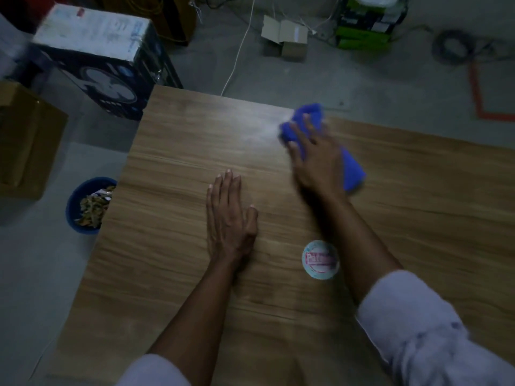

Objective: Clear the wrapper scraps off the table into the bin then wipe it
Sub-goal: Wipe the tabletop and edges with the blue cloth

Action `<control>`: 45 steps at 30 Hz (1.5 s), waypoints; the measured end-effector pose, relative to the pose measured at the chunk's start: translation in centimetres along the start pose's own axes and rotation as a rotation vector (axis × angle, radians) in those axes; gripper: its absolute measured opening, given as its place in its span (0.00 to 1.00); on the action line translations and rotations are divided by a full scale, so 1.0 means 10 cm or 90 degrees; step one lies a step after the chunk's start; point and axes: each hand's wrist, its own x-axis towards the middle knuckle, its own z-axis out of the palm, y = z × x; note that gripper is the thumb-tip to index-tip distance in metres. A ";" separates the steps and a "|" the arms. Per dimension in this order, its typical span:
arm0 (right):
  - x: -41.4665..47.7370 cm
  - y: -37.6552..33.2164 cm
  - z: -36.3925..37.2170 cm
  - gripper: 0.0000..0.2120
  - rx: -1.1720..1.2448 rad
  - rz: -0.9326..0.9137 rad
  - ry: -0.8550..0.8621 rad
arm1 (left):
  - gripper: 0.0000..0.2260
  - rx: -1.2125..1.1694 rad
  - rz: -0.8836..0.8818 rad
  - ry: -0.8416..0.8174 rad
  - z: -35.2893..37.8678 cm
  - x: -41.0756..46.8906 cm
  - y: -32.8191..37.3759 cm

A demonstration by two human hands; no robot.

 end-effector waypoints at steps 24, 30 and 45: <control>-1.12 -0.02 -0.03 0.25 -0.014 -0.185 -0.092 | 0.29 -0.199 -0.021 0.042 -0.11 -0.05 0.07; -0.14 -0.05 0.07 0.25 -0.016 -0.018 -0.065 | 0.29 -0.198 -0.007 0.060 -0.09 -0.08 0.05; -2.66 -0.39 0.08 0.26 -0.027 -0.250 -0.115 | 0.25 -0.255 0.037 -0.110 -0.36 -1.09 -0.11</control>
